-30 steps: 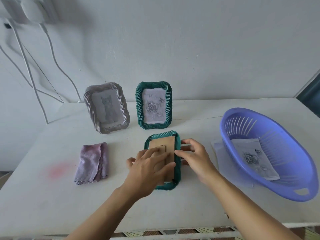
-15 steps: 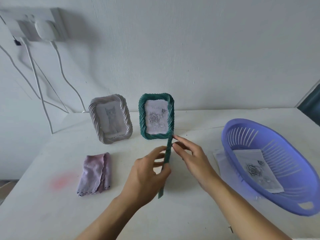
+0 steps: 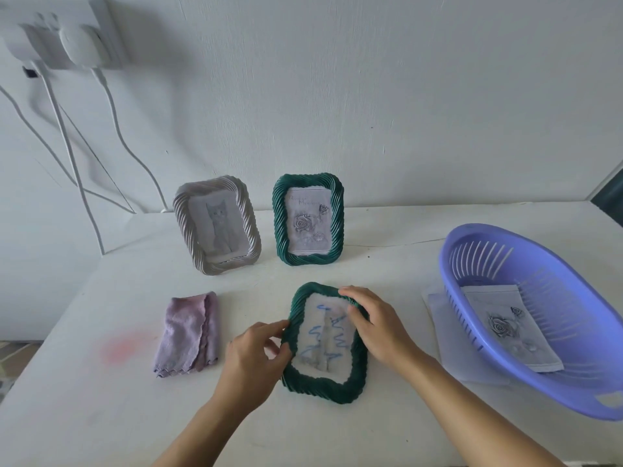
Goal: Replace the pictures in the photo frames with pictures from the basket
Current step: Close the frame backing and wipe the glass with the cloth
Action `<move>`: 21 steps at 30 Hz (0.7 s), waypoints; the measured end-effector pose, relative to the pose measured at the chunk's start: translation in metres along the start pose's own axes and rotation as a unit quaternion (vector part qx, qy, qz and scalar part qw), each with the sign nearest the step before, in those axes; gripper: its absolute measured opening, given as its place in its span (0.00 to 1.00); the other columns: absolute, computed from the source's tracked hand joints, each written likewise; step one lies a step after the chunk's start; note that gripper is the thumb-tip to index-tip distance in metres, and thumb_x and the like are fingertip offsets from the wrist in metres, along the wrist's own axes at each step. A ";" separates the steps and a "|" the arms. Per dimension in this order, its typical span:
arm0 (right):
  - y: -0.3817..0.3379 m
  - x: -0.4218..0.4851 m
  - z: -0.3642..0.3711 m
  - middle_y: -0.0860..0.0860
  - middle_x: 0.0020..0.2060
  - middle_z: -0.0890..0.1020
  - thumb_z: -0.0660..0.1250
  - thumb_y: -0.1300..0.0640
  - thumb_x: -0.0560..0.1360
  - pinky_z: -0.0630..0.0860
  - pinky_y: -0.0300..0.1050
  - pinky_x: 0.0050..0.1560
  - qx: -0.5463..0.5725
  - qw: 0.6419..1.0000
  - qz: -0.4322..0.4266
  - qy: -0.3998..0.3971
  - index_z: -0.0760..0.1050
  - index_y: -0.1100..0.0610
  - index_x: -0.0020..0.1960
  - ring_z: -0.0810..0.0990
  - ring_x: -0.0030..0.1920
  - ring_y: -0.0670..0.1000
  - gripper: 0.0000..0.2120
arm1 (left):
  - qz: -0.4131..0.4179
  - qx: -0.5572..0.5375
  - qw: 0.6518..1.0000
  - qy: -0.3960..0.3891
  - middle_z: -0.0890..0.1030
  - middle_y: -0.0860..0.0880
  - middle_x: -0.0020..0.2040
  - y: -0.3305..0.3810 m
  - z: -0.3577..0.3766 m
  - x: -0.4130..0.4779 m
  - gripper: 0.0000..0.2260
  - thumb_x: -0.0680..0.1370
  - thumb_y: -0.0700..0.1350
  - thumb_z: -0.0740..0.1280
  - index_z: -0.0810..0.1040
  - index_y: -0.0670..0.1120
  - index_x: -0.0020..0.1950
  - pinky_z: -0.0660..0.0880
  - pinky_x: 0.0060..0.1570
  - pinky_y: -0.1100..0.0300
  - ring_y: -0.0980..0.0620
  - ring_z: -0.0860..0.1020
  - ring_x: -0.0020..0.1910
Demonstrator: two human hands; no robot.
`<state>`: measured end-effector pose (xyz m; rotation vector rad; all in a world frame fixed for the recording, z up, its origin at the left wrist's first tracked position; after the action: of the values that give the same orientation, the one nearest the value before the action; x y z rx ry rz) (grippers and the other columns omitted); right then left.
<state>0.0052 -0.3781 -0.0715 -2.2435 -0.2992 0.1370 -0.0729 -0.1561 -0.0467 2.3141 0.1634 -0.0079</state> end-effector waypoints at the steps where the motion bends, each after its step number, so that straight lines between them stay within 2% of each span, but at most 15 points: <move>1: 0.000 0.004 0.000 0.46 0.67 0.75 0.59 0.60 0.83 0.60 0.21 0.63 0.006 1.000 0.001 -0.008 0.74 0.54 0.69 0.69 0.64 0.37 0.16 | -0.002 0.015 1.000 0.009 0.80 0.61 0.44 -0.003 0.000 -0.003 0.16 0.73 0.53 0.67 0.82 0.56 0.60 0.76 0.52 0.55 0.63 0.77 0.47; 2: -0.001 0.008 0.000 0.46 0.67 0.76 0.58 0.60 0.82 0.59 0.20 0.62 0.010 1.000 0.002 -0.017 0.74 0.54 0.69 0.70 0.64 0.37 0.17 | -0.003 0.023 1.000 0.019 0.80 0.62 0.43 -0.006 0.001 -0.005 0.18 0.71 0.55 0.66 0.83 0.57 0.59 0.76 0.53 0.49 0.62 0.77 0.47; 4: -0.002 0.015 0.000 0.46 0.68 0.75 0.58 0.61 0.82 0.58 0.19 0.62 0.010 0.999 -0.003 -0.039 0.74 0.53 0.69 0.69 0.66 0.38 0.17 | 0.000 0.035 0.999 0.036 0.79 0.64 0.42 -0.015 0.003 -0.007 0.18 0.70 0.56 0.65 0.83 0.59 0.58 0.75 0.52 0.46 0.61 0.77 0.45; 6: -0.004 0.022 0.002 0.45 0.70 0.73 0.58 0.61 0.82 0.57 0.21 0.65 0.006 0.998 -0.009 -0.065 0.73 0.52 0.70 0.67 0.70 0.38 0.18 | 0.017 0.062 0.997 0.049 0.77 0.64 0.46 -0.019 0.005 -0.009 0.17 0.71 0.57 0.65 0.82 0.61 0.58 0.72 0.53 0.48 0.61 0.76 0.46; 9: -0.007 0.030 0.008 0.44 0.71 0.72 0.59 0.60 0.82 0.56 0.33 0.74 -0.032 0.995 -0.038 -0.087 0.73 0.52 0.70 0.62 0.74 0.39 0.18 | 0.029 0.096 0.994 0.036 0.73 0.66 0.55 -0.025 0.008 -0.011 0.17 0.71 0.62 0.63 0.81 0.65 0.58 0.60 0.52 0.53 0.64 0.75 0.52; 12: -0.007 0.028 0.012 0.43 0.72 0.70 0.58 0.53 0.83 0.55 0.39 0.76 -0.106 0.990 -0.068 -0.067 0.72 0.52 0.72 0.58 0.76 0.42 0.18 | 0.044 0.137 0.989 0.036 0.75 0.68 0.54 -0.027 0.006 -0.009 0.20 0.71 0.66 0.58 0.81 0.67 0.58 0.58 0.46 0.53 0.63 0.73 0.51; 16: -0.002 0.008 0.013 0.47 0.72 0.71 0.54 0.44 0.83 0.64 0.49 0.73 -0.164 0.983 -0.085 0.011 0.73 0.53 0.70 0.64 0.73 0.49 0.22 | 0.062 0.179 0.981 0.035 0.77 0.66 0.54 -0.028 0.003 -0.005 0.19 0.72 0.67 0.59 0.81 0.66 0.58 0.59 0.46 0.51 0.60 0.72 0.50; 19: 0.004 -0.005 0.015 0.45 0.75 0.65 0.58 0.47 0.83 0.58 0.38 0.73 -0.125 0.990 -0.056 0.017 0.71 0.52 0.72 0.61 0.75 0.45 0.20 | 0.066 0.185 0.980 0.032 0.76 0.65 0.55 -0.029 0.002 -0.002 0.18 0.73 0.66 0.60 0.80 0.67 0.59 0.61 0.47 0.50 0.58 0.72 0.51; 21: 0.006 -0.009 0.018 0.44 0.77 0.62 0.59 0.48 0.83 0.56 0.35 0.72 -0.118 0.992 -0.051 0.014 0.69 0.52 0.74 0.59 0.76 0.44 0.21 | 0.071 0.172 0.982 0.029 0.75 0.64 0.56 -0.034 0.000 0.000 0.18 0.72 0.68 0.61 0.80 0.67 0.59 0.62 0.50 0.49 0.58 0.72 0.53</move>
<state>-0.0057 -0.3708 -0.0879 -2.4552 -0.4336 0.0151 -0.0766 -0.1338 -0.0716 2.6678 0.0274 0.1116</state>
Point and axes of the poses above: each hand's wrist, its own x-axis towards the middle knuckle, its own z-axis out of the palm, y = z × x, the point moved 1 cm from there along x, towards the middle knuckle
